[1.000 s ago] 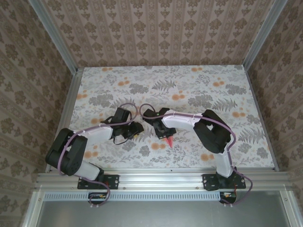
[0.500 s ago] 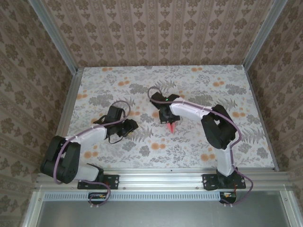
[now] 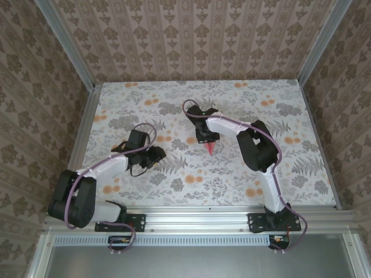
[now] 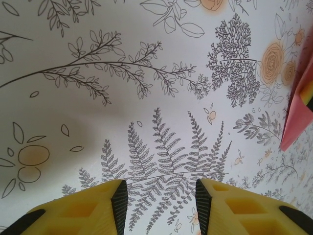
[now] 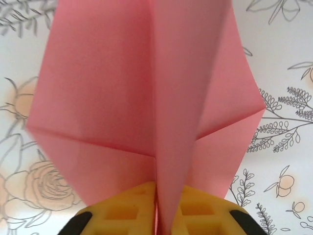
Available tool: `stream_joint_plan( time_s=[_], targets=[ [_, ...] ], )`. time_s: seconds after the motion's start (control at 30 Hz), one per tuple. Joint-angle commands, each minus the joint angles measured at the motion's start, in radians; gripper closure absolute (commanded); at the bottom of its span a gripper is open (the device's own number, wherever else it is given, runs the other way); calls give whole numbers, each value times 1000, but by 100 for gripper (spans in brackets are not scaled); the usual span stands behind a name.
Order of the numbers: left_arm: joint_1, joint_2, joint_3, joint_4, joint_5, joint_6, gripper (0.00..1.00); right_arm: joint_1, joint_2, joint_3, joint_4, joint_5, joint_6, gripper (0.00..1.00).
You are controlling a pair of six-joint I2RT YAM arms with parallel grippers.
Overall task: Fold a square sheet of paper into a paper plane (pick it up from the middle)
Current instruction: Move the paper plane to the center of the table.
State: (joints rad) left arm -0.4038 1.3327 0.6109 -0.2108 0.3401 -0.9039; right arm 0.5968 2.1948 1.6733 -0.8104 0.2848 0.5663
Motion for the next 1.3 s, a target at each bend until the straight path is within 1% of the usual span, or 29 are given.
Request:
stream_joint_plan(
  time_s=[0.0, 0.17, 0.3, 0.43, 0.57, 0.63, 0.8, 0.87, 0.97, 1.03, 1.1, 1.13, 1.2, 1.27],
  targets=[
    [11, -20, 15, -34, -7, 28, 56, -6, 41, 27, -18, 9, -17, 83],
    [11, -20, 13, -36, -9, 29, 55, -5, 47, 25, -16, 7, -14, 76],
    [12, -20, 13, -38, -10, 33, 55, -2, 47, 27, -16, 11, -13, 77],
    [14, -21, 16, -41, -12, 35, 55, 1, 46, 30, -20, 10, -19, 76],
    [17, -30, 41, -73, -36, 56, 54, 0, -4, 42, -39, 18, -23, 71],
    [19, -35, 60, -95, -52, 70, 54, 0, -55, 56, -54, 33, -22, 66],
    [38, -57, 127, -155, -114, 104, 53, -5, -261, 25, -45, 82, -21, 40],
    [52, -68, 156, -173, -136, 119, 52, -15, -358, -22, -18, 91, -16, 33],
    [87, -83, 201, -208, -173, 151, 52, -39, -515, -129, 42, 120, -17, 25],
    [118, -94, 226, -221, -194, 171, 51, -55, -628, -218, 100, 166, -29, 18],
    [152, -106, 243, -229, -217, 190, 50, -71, -747, -318, 174, 227, -66, 8],
    [176, -111, 252, -235, -231, 201, 50, -81, -814, -378, 219, 248, -96, 2],
    [225, -122, 263, -239, -258, 227, 49, -103, -942, -483, 306, 295, -143, 0],
    [272, -136, 268, -239, -281, 255, 43, -132, -1050, -580, 385, 321, -207, 0]
  ],
)
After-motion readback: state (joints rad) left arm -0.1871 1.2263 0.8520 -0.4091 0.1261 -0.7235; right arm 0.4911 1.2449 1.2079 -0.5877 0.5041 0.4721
